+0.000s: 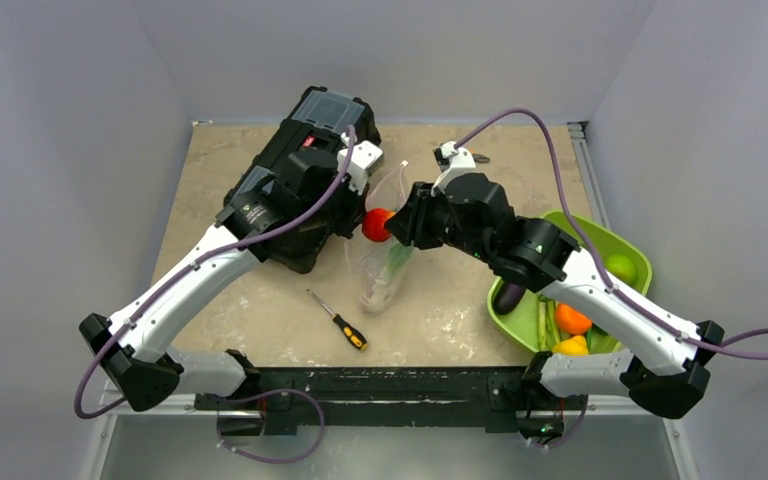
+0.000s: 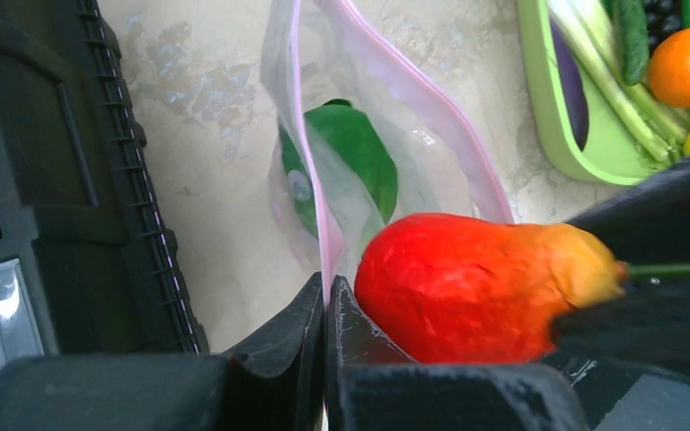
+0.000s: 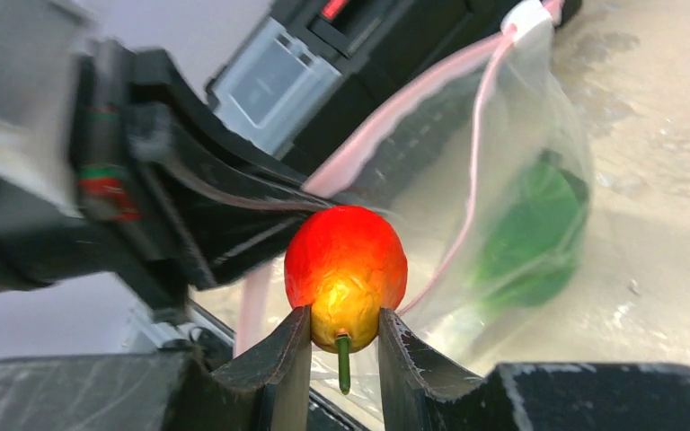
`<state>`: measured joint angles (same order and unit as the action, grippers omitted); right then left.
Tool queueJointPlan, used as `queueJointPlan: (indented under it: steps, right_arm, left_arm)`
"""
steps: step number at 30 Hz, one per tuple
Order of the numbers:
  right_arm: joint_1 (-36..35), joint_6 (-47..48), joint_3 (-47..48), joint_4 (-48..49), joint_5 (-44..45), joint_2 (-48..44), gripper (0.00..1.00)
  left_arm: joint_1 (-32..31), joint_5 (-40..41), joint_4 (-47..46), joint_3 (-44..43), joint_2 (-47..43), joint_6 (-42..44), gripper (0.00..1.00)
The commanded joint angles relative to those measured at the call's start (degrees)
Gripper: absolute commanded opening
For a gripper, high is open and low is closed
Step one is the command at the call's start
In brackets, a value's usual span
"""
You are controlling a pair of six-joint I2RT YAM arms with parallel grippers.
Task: Place the food in the zip-top bag and seal the zipper
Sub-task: Place the fake fruit in the zipper food storage bag.
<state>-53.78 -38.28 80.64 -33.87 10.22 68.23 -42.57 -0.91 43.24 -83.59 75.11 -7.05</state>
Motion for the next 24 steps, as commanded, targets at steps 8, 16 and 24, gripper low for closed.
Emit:
queueJointPlan:
  steps: [8,16,24]
  right_arm:
    - [-1.7,2.5,2.8,-2.2,1.7,1.4,0.08]
    - [-2.2,2.6,2.8,-3.1,0.5,1.0,0.45]
    - [-3.0,2.9,4.6,-3.5,1.3,0.0,0.66]
  left_arm:
    - [-0.3,-3.7,-6.0,1.6,-3.8,-0.3,0.00]
    - [-0.3,-3.2,-5.8,1.5,-3.9,-0.3,0.00]
    - [-0.4,-3.1,-6.8,2.2,-5.7,-0.2,0.00]
